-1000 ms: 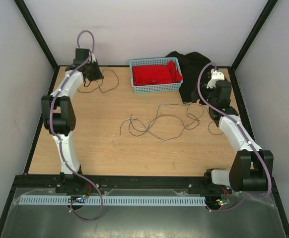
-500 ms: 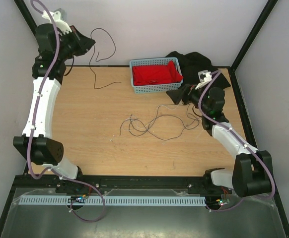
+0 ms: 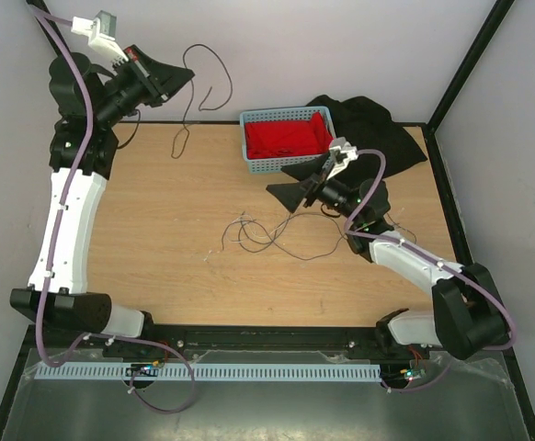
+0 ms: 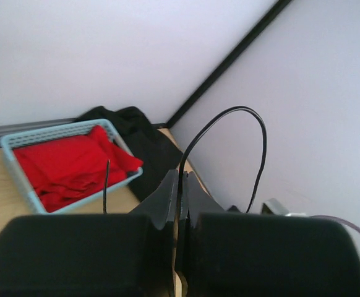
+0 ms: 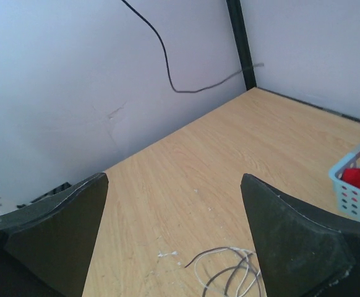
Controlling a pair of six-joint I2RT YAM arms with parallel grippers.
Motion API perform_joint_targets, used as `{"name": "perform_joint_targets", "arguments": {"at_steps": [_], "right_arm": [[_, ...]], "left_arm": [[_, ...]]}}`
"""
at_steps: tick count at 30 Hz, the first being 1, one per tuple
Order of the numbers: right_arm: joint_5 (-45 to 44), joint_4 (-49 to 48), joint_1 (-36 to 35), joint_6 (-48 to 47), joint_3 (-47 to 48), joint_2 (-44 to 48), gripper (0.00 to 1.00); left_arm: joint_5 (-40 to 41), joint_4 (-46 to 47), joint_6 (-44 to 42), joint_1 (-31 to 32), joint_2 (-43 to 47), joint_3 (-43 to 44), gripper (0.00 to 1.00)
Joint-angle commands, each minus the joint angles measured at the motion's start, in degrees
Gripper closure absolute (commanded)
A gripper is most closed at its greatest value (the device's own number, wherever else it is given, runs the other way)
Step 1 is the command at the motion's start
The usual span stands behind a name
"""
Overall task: Zip-tie the wires
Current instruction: Pick up the cable at the center of the board, then straighten the cable at the center of the board.
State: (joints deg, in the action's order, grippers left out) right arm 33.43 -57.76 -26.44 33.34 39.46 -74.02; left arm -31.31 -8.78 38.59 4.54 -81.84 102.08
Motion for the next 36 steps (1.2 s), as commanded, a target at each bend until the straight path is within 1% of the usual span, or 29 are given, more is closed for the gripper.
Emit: {"name": "perform_joint_targets", "arguments": {"at_steps": [1, 3, 7, 9, 11, 14, 19, 24, 28, 31, 34, 36], "right_arm": [[-3.2, -10.5, -5.0, -12.8, -1.9, -0.9, 0.01], [-4.0, -13.4, -6.9, -16.5, -2.5, -2.2, 0.01], [-2.6, -19.6, -11.3, -22.9, -2.0, -6.0, 0.01], [-2.3, -21.0, -13.9, -27.2, -1.2, -7.9, 0.01], [-4.5, -20.1, -15.7, -30.0, 0.2, -10.2, 0.01], [-6.8, -19.3, -15.9, -30.8, 1.7, -12.6, 0.01], [-6.4, -20.2, -16.0, -32.1, 3.3, -16.8, 0.01], [-7.7, -23.3, -16.1, -32.1, 5.2, -21.0, 0.0], [-8.3, -26.7, -16.2, -32.2, 6.2, -23.4, 0.01], [-8.4, -27.3, -16.7, -32.4, 7.3, -24.1, 0.01], [-8.1, -27.3, -17.1, -32.6, 8.1, -24.9, 0.02], [-7.7, -27.1, -17.1, -32.4, 8.5, -25.5, 0.06]], "left_arm": [[-2.1, 4.6, 4.0, 2.7, 2.3, -1.4, 1.0], [-2.0, 5.4, 5.0, 4.1, 2.9, -2.0, 1.0], [-1.2, 7.3, 6.7, 7.5, 3.9, -3.9, 1.0], [-0.4, 8.6, 7.3, 9.9, 4.4, -5.0, 1.0], [-0.2, 9.6, 7.5, 12.0, 4.8, -6.0, 1.0], [0.0, 10.9, 8.5, 13.9, 5.4, -7.0, 1.0], [-0.6, 14.0, 11.5, 15.6, 6.6, -8.8, 1.0], [-2.4, 17.6, 15.5, 17.3, 7.7, -10.7, 1.0], [-2.6, 18.7, 16.4, 18.7, 8.5, -12.3, 1.0], [-2.0, 19.4, 17.0, 18.9, 9.0, -13.6, 1.0], [-1.8, 20.1, 17.8, 19.0, 9.1, -14.3, 1.0], [-1.8, 20.5, 18.0, 19.1, 9.0, -14.3, 1.0]]}}
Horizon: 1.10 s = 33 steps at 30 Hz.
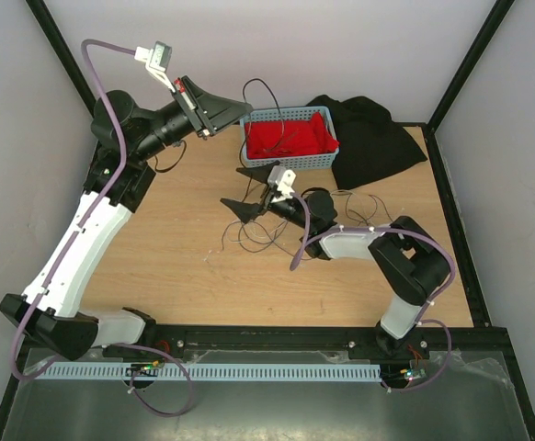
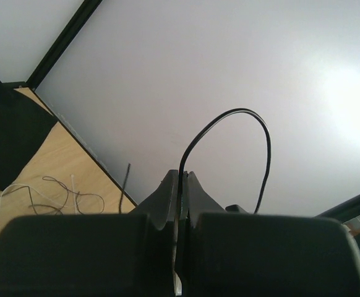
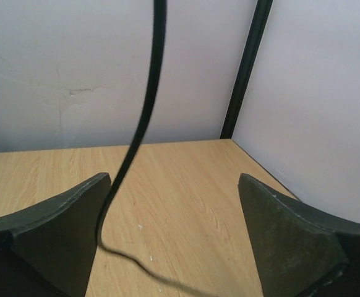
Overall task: Zip-tie the wires
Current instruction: Straighten the cable at the center of the board.
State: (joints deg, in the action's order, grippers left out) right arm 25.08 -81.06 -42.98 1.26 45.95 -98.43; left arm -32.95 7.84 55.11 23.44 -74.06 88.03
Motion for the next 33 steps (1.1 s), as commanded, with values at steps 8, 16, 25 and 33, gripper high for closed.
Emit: {"name": "perform_joint_targets", "arguments": {"at_steps": [8, 16, 25, 33], "right_arm": [[-3.2, -2.5, -0.5, 1.6, -8.3, 5.8, 0.77], [-17.1, 52.5, -0.2, -2.2, 0.5, 24.1, 1.0], [-21.4, 82.1, -0.2, -8.1, 17.3, 29.3, 1.0], [-17.6, 85.9, -0.2, -5.6, 31.7, 26.7, 1.0]], "left_arm": [[5.9, 4.4, -0.5, -0.9, 5.2, -3.7, 1.0], [22.5, 7.2, 2.0, -4.7, 17.1, -24.4, 0.85], [32.6, 13.2, 17.7, -5.9, 21.4, -49.4, 0.76], [33.5, 12.9, 13.9, -9.9, 26.0, -56.2, 0.37]]}}
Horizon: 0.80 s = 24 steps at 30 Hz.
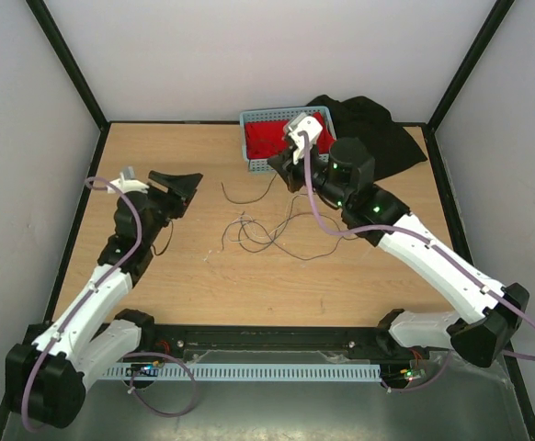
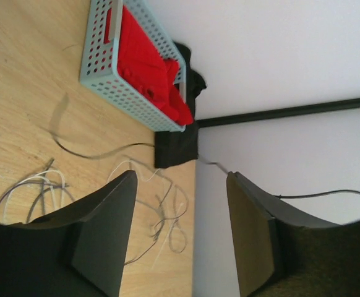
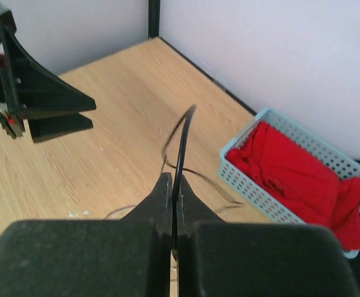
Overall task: Zip-tie the wires
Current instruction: Straighten the cable at the center of the board.
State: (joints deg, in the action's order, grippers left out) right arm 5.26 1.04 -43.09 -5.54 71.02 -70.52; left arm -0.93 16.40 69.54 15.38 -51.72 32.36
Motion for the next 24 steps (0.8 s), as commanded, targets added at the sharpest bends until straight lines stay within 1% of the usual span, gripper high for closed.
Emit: {"name": "perform_joint_targets", "arguments": {"at_steps": [1, 3, 5, 8, 13, 16, 18, 22, 24], "right_arm": [[3.4, 3.8, 0.0, 1.7, 8.6, -1.7, 1.0], [4.8, 3.8, -0.1, 2.5, 12.7, -2.5, 1.0], [5.6, 3.7, -0.1, 2.7, 15.8, -3.3, 1.0], [5.7, 3.8, 0.0, 2.2, 19.7, -4.9, 1.0], [5.6, 3.9, -0.1, 1.4, 24.0, -6.4, 1.0], [5.3, 3.9, -0.1, 1.3, 25.1, -6.7, 1.0], [5.4, 3.8, 0.0, 1.7, 25.4, -6.9, 1.0], [6.5, 3.0, -0.1, 4.2, 24.9, -7.3, 1.0], [7.7, 2.8, 0.0, 5.4, 24.9, -7.6, 1.0]], "left_arm": [[0.7, 4.2, -1.7, -2.6, 4.3, -0.7, 0.31], [-0.7, 3.9, -5.2, -3.8, 5.6, -0.6, 0.21], [-1.8, 3.6, -9.0, -4.3, 6.9, -0.3, 0.15], [-3.1, 3.2, -14.1, -4.5, 8.5, -0.5, 0.08], [-5.7, 3.2, -21.0, -4.5, 10.7, -1.4, 0.01], [-8.7, 3.3, -25.9, -4.5, 11.5, -1.3, 0.01], [-12.4, 3.6, -29.3, -4.5, 11.4, -0.6, 0.01], [-23.5, 3.8, -38.7, -4.4, 10.4, 1.5, 0.01], [-26.2, 3.8, -42.1, -4.3, 10.2, 1.4, 0.01]]}}
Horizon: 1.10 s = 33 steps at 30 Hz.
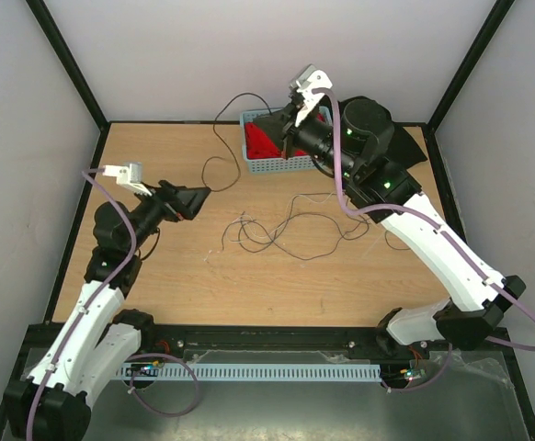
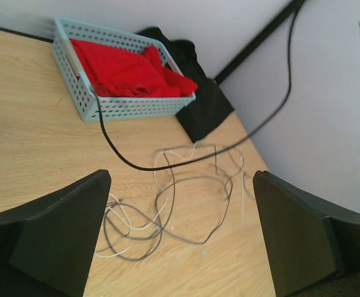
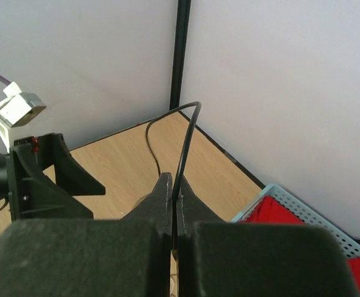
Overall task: Zip-tie the wires
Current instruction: Straighten the cable at the center of the board.
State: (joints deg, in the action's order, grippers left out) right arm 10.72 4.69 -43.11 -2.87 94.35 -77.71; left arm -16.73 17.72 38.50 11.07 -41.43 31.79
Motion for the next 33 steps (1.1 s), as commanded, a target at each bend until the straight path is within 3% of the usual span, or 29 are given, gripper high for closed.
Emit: {"name": "perform_joint_targets", "arguments": {"at_steps": [1, 8, 15, 24, 33], "right_arm": [[2.9, -0.9, 0.0, 3.1, 1.5, -0.4, 1.0], [4.3, -1.3, 0.0, 5.1, 1.8, 0.4, 1.0], [6.2, -1.3, 0.0, 6.3, 0.7, 1.9, 1.0], [6.2, -1.3, 0.0, 5.0, 0.0, 4.2, 1.0], [7.7, -1.3, 0.0, 4.2, -0.3, 5.8, 1.0]], "left_arm": [[-10.4, 2.5, -12.0, 0.1, -0.1, 1.6, 0.01], [-8.4, 4.9, -16.3, 1.0, -1.1, -0.9, 0.01], [-9.4, 7.1, -14.2, 2.4, -4.9, -0.5, 0.01], [-21.8, 9.3, -33.1, 7.4, -4.5, -1.7, 0.01], [-18.3, 20.6, -42.9, 11.9, -1.9, -7.8, 0.01]]}}
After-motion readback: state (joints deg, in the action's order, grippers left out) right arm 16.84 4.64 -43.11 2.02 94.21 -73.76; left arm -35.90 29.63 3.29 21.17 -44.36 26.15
